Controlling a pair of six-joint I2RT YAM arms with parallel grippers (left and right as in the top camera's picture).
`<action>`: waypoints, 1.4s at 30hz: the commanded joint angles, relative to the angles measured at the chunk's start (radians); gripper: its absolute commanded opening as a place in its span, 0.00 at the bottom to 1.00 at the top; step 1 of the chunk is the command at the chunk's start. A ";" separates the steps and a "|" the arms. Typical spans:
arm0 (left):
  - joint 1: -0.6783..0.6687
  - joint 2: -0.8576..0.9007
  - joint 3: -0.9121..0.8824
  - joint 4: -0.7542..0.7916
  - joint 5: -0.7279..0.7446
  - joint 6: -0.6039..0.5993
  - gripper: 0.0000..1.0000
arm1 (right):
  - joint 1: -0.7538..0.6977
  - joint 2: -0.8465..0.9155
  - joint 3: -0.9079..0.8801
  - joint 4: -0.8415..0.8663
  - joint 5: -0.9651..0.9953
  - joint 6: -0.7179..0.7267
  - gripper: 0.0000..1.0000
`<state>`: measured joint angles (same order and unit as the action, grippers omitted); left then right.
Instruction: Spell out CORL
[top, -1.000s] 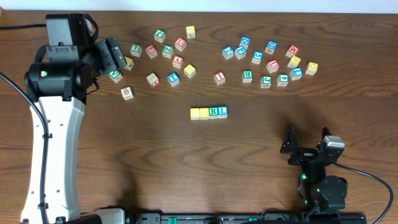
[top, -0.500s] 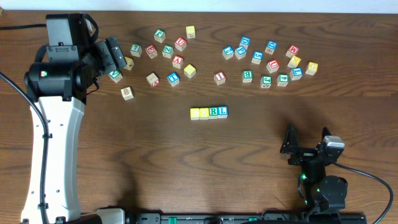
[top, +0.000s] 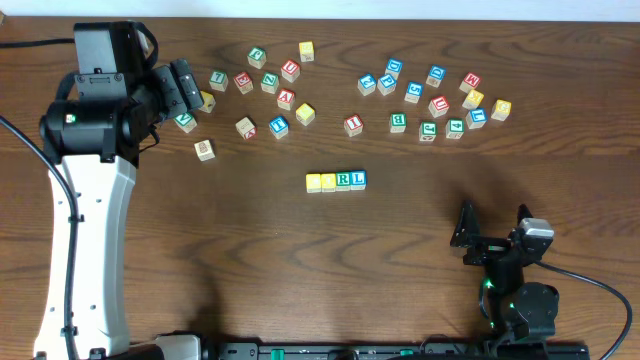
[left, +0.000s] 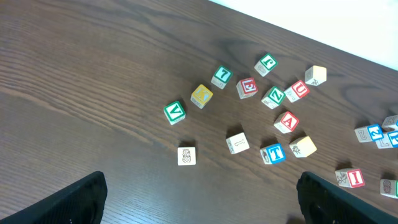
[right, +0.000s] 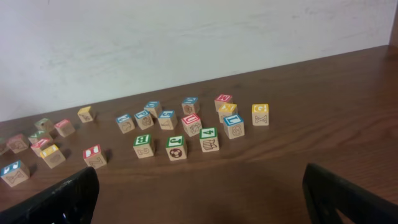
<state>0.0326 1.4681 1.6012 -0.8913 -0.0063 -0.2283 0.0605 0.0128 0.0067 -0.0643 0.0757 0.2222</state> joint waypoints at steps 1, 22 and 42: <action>0.004 -0.004 0.018 -0.012 -0.013 0.011 0.96 | 0.000 -0.007 -0.001 -0.005 -0.006 -0.014 0.99; 0.009 -0.498 -0.624 0.521 -0.013 0.113 0.96 | 0.000 -0.007 -0.001 -0.005 -0.006 -0.014 0.99; 0.022 -1.220 -1.445 0.924 -0.033 0.132 0.96 | 0.000 -0.007 -0.001 -0.005 -0.006 -0.014 0.99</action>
<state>0.0460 0.3183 0.2028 0.0238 -0.0174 -0.1131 0.0605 0.0124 0.0067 -0.0643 0.0746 0.2218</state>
